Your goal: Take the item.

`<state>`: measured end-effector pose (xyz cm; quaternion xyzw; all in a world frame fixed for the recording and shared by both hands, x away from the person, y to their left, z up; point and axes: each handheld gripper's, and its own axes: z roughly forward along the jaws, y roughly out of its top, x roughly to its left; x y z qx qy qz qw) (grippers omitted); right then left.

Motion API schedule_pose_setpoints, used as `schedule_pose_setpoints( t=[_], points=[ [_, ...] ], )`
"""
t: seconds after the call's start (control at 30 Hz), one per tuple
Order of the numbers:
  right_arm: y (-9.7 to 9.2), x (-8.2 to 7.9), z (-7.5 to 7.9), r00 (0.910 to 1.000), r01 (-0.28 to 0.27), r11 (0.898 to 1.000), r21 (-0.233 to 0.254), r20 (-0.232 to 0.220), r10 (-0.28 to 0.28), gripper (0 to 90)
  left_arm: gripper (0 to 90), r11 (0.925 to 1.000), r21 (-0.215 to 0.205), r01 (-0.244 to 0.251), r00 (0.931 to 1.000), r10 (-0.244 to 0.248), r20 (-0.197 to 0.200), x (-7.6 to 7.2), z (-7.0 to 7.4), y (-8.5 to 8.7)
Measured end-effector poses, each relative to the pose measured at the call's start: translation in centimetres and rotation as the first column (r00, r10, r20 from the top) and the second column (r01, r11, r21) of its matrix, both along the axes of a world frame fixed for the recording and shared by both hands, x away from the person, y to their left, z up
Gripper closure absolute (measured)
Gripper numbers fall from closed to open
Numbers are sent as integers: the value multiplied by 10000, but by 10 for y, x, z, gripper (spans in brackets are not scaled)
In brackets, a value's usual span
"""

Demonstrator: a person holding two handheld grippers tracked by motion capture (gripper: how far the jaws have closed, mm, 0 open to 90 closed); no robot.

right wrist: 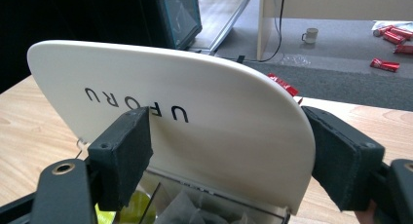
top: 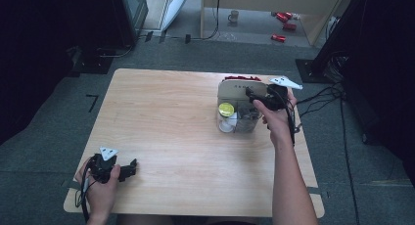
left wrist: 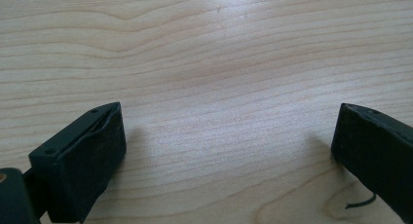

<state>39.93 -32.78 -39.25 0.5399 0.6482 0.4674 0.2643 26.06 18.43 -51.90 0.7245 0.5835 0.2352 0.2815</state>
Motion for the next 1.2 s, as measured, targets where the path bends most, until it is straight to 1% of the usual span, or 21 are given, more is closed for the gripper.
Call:
schedule_pose_setpoints(
  t=[0.1,0.23,0.33,0.53,0.6,0.8,0.93,1.0,1.1,1.2],
  points=[
    [0,-4,-1,10000,-70,10000,-63,60,70,216,0,10000,0,-1,10000,1,1,0,0,0],
    [0,-12,-3,9998,-137,9999,-22,114,138,209,0,10000,1,-2,10000,2,1,0,0,0],
    [-1,-18,-5,9997,-194,9997,126,164,192,209,0,10000,1,-1,10000,1,1,0,0,0],
    [-4,-27,-11,9998,-132,9998,116,137,130,218,0,10000,-2,-3,10000,3,2,0,0,0],
    [-4,-30,-13,9995,-208,9998,20,252,208,218,0,10000,-1,-4,10000,4,1,0,0,0],
    [-3,-36,-14,9993,-234,9995,-189,280,239,218,0,10000,0,-2,10000,2,1,0,0,0],
    [-1,-41,-14,9994,-207,9984,-519,267,221,217,0,10000,-5,-3,10000,3,2,0,0,0],
    [-2,-43,-15,9999,-129,9990,-439,101,133,221,0,10000,0,-1,10000,1,-1,0,0,0],
    [-6,-46,-19,10000,-79,9991,-409,-39,77,221,0,10000,-2,-3,10000,3,0,0,0,0],
    [-10,-50,-23,9999,-62,9997,-240,-157,58,222,0,10000,-1,-2,10000,2,1,0,0,0]
  ],
)
